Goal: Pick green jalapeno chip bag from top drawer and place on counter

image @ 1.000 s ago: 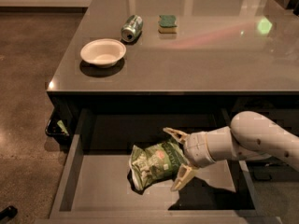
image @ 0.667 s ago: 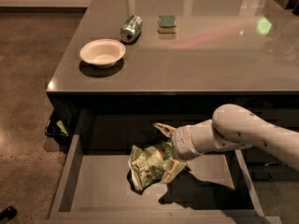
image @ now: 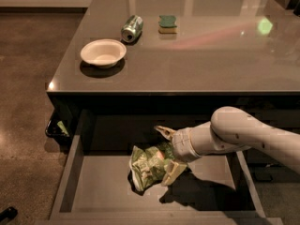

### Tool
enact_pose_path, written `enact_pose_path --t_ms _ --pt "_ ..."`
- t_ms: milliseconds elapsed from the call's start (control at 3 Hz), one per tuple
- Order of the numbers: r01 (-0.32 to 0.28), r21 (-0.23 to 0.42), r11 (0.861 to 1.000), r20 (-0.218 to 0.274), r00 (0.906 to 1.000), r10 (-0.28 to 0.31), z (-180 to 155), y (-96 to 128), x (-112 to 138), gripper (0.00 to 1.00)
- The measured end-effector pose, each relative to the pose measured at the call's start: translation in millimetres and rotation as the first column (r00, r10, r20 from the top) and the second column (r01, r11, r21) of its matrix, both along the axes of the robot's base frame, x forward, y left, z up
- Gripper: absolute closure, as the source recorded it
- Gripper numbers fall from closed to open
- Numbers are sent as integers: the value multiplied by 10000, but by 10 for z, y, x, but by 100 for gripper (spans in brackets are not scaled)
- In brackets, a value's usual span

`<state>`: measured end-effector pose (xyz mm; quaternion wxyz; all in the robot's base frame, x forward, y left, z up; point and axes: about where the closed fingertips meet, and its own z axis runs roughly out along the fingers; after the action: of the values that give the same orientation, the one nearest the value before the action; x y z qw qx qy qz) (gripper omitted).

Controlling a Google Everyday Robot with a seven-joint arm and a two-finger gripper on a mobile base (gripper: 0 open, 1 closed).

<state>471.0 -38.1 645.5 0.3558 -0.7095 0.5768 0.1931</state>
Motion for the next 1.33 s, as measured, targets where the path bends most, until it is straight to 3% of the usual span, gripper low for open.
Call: enact_pose_path --t_ms 333,667,1333 --pt "-67 -364 9993 -293 9996 56 -164 27 -16 0" --pt "-77 -372 9993 -304 9995 65 -167 32 -16 19" --pt "-78 -372 9993 -305 9995 66 -167 33 -16 65"
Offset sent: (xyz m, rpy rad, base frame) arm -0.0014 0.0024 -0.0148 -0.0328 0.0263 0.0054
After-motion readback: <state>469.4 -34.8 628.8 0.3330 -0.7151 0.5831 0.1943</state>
